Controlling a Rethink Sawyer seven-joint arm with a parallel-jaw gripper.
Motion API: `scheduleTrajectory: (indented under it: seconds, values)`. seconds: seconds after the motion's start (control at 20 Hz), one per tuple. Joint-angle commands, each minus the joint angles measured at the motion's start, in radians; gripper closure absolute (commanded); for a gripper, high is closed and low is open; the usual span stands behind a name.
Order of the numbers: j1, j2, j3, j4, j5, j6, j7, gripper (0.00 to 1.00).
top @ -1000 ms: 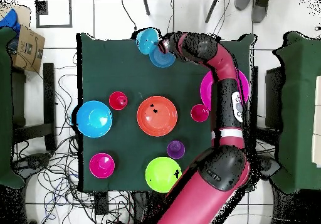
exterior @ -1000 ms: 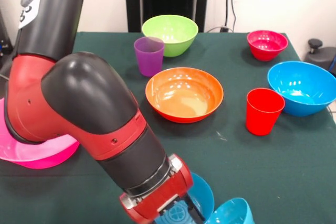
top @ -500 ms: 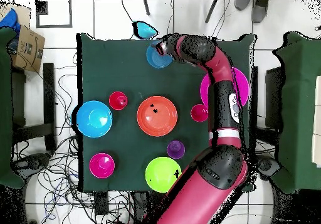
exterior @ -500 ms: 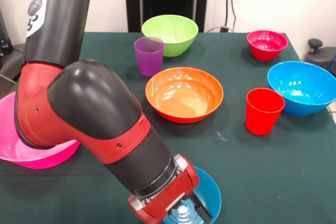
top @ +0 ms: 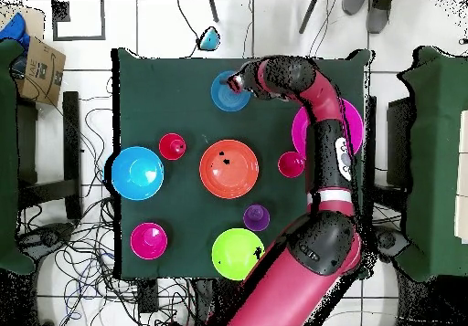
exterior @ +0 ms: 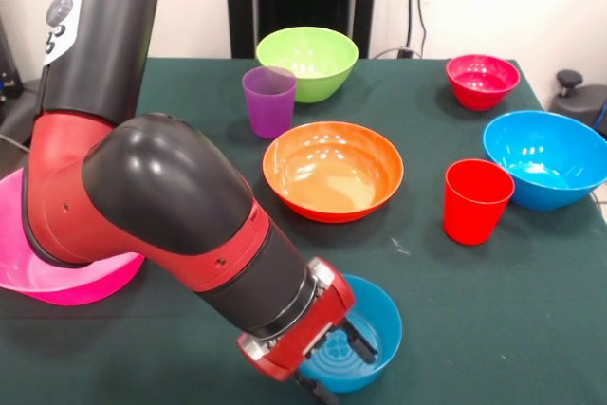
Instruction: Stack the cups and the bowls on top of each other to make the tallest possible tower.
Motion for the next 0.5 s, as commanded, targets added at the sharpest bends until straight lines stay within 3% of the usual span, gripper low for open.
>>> scheduleTrajectory:
  seconds: [0.05,0.5]
  values:
    - [0.02,-0.028,-0.128,-0.034,-0.112,0.148,-0.303,0.0]
    - [0.007,-0.067,-0.161,0.027,-0.123,0.162,-0.287,0.0]
